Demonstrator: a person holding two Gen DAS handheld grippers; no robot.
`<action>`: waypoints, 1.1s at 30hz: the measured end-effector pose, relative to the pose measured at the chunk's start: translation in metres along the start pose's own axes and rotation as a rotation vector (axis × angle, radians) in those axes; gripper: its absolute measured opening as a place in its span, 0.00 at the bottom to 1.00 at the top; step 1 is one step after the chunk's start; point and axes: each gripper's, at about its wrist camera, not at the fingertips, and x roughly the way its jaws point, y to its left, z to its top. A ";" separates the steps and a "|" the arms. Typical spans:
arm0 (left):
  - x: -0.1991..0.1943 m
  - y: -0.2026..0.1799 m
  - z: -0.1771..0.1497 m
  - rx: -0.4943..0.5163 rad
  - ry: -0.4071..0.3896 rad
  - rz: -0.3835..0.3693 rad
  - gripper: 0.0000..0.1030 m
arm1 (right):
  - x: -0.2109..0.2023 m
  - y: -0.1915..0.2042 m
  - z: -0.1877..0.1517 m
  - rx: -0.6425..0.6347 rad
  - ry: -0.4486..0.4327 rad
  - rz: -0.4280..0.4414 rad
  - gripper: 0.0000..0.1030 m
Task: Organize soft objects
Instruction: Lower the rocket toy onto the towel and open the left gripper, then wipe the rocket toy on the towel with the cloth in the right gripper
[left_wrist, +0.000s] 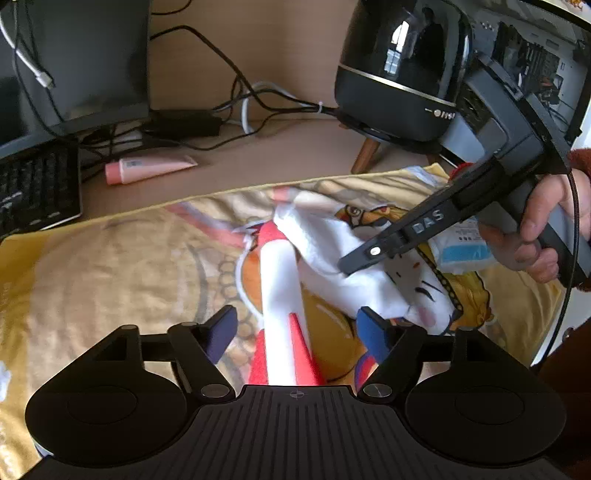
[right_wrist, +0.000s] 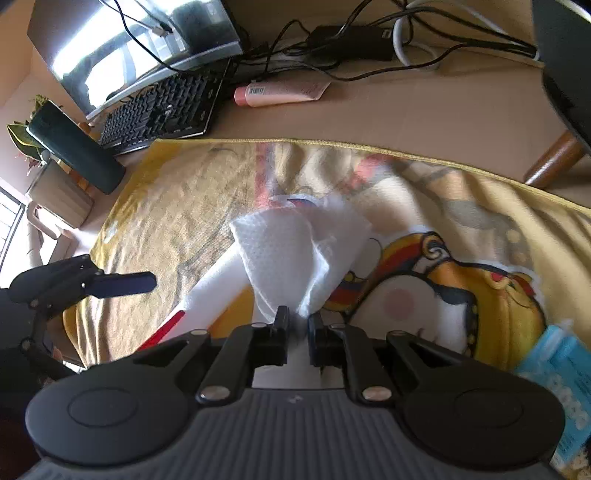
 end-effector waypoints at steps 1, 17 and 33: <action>-0.002 0.001 -0.001 -0.001 0.000 0.004 0.77 | -0.002 0.000 -0.001 -0.007 -0.006 0.007 0.11; -0.029 0.067 0.004 -0.231 0.020 0.272 0.90 | 0.026 0.104 -0.038 -0.286 0.150 0.233 0.11; 0.006 0.049 -0.015 -0.197 0.144 0.112 0.92 | 0.006 0.074 -0.019 -0.294 -0.058 0.091 0.54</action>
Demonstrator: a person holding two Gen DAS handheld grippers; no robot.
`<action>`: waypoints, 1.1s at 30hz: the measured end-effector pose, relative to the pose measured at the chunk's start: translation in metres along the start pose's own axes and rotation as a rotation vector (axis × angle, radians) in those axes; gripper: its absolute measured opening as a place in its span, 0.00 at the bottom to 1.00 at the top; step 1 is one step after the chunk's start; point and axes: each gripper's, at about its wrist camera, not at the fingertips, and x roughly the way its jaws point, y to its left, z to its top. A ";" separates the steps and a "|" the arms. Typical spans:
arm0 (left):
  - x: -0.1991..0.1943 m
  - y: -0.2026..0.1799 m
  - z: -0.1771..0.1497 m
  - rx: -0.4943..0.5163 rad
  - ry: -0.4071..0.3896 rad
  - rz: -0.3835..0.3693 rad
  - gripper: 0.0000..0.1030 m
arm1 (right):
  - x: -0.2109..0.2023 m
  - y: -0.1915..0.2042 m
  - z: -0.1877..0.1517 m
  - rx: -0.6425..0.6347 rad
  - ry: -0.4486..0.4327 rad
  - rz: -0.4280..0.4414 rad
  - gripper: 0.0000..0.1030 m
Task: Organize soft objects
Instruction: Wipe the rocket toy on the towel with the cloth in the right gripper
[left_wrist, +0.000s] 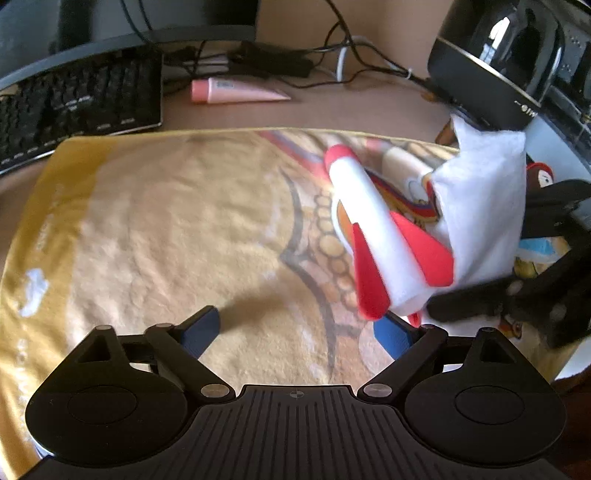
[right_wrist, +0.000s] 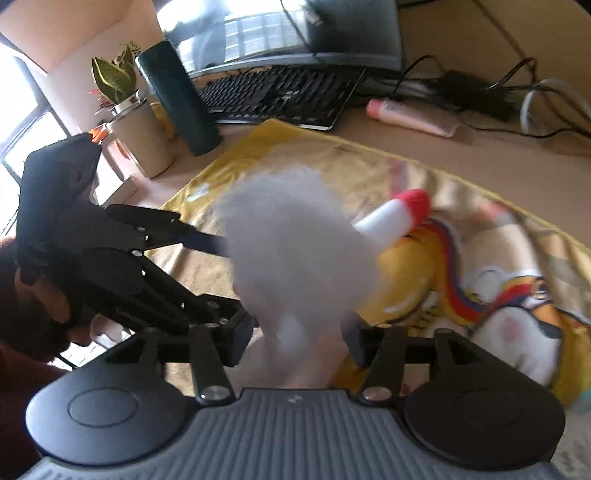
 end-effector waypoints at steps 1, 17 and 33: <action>0.001 0.000 0.001 0.000 -0.002 -0.001 0.92 | 0.004 -0.001 0.001 0.008 0.003 0.003 0.46; 0.025 -0.038 0.022 0.125 0.015 -0.108 0.93 | -0.052 -0.045 -0.023 0.176 -0.012 -0.158 0.23; 0.051 -0.079 0.038 0.300 0.046 -0.123 0.96 | -0.116 -0.048 -0.025 0.417 -0.368 0.193 0.07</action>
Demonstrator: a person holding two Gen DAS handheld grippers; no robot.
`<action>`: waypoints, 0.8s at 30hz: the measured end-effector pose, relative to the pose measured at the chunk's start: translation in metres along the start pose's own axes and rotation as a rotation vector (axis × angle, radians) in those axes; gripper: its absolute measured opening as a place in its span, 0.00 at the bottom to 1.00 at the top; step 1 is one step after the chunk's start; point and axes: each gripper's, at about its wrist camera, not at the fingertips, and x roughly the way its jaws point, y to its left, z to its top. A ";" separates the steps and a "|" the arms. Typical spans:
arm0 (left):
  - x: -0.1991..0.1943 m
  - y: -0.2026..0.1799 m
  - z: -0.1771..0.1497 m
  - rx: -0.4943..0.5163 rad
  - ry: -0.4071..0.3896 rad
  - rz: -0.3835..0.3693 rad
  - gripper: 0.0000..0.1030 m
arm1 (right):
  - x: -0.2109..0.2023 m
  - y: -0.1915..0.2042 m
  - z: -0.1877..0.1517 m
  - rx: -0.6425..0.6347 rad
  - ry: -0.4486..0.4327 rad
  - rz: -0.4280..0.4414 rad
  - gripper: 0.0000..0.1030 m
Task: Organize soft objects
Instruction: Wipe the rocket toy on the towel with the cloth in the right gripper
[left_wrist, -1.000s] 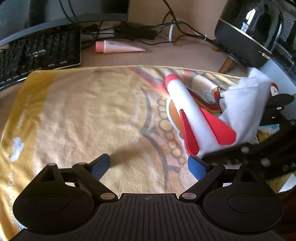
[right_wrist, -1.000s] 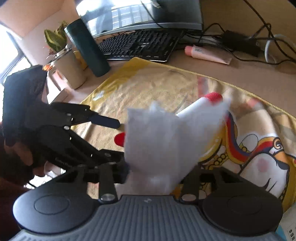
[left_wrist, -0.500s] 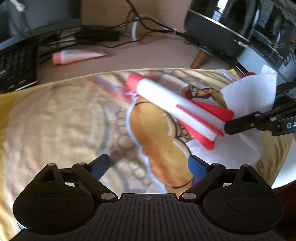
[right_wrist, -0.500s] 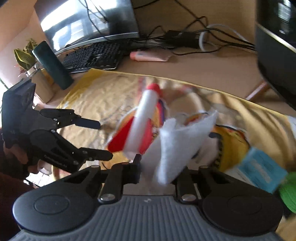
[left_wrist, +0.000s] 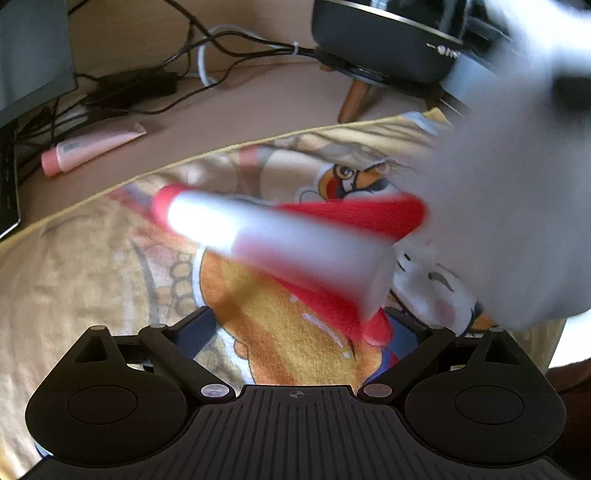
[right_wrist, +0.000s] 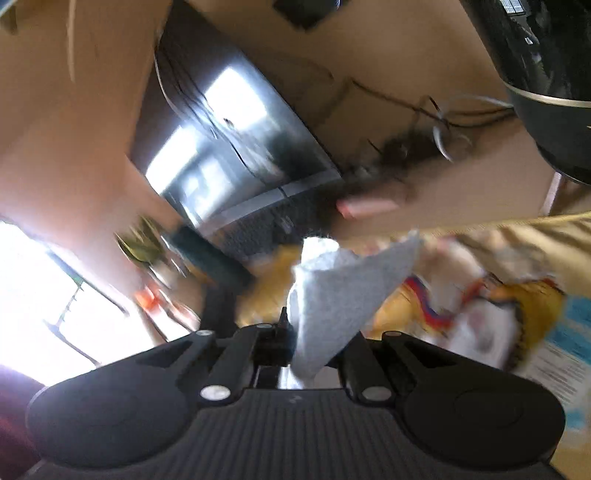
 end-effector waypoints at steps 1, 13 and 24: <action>0.000 -0.001 0.000 0.007 0.002 0.004 0.96 | 0.003 -0.001 0.001 -0.005 -0.017 -0.010 0.09; -0.005 -0.002 -0.010 0.046 0.019 0.023 0.97 | 0.060 -0.002 -0.048 -0.457 0.275 -0.560 0.59; -0.013 0.000 -0.017 0.010 0.007 0.034 0.98 | 0.087 0.025 -0.059 -0.823 0.384 -0.569 0.83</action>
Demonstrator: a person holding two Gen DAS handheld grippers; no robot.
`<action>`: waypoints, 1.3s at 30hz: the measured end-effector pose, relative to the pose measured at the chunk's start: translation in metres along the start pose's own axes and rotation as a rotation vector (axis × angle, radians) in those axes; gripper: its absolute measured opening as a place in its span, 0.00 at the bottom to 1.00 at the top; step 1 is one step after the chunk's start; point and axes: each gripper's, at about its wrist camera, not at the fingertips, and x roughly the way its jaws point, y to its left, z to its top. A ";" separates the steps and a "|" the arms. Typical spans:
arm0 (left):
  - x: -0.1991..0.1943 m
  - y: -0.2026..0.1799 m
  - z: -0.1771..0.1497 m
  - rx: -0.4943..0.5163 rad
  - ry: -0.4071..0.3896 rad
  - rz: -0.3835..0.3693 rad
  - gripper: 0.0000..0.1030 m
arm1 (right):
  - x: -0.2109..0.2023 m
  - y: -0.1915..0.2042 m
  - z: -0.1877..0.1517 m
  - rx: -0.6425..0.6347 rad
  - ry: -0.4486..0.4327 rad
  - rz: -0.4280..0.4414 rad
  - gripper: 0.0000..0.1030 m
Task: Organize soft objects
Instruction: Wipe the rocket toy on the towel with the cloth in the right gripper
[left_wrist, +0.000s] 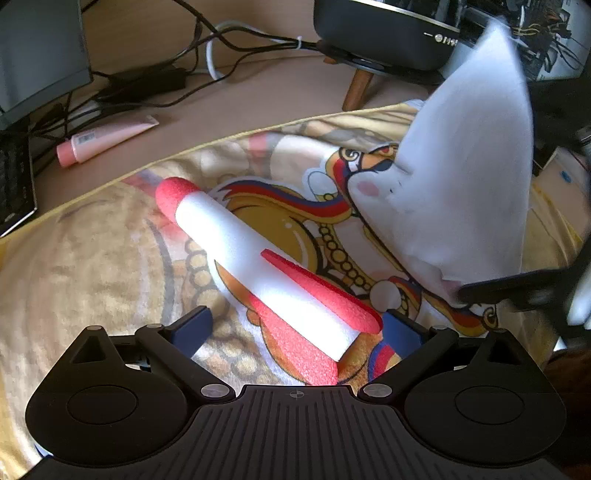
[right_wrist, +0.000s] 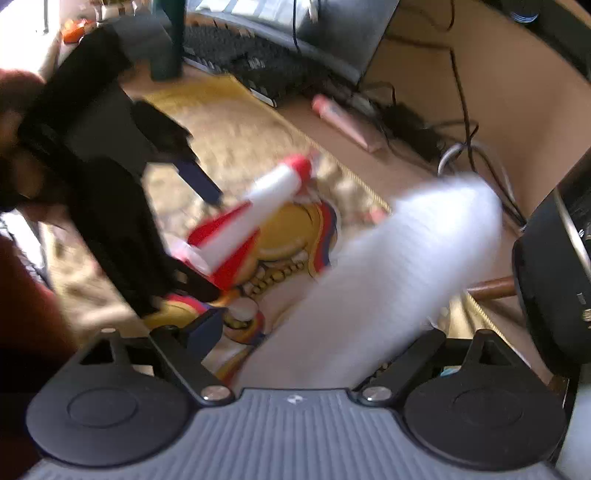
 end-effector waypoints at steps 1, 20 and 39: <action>0.000 0.000 0.000 -0.002 0.001 0.002 0.98 | 0.007 0.000 0.000 -0.007 0.024 -0.021 0.78; -0.027 0.028 -0.020 -0.017 0.007 -0.094 0.99 | 0.001 -0.050 0.010 0.568 -0.031 0.585 0.14; -0.024 0.014 0.008 0.086 0.005 -0.065 0.99 | -0.013 -0.072 -0.031 0.614 0.015 0.156 0.15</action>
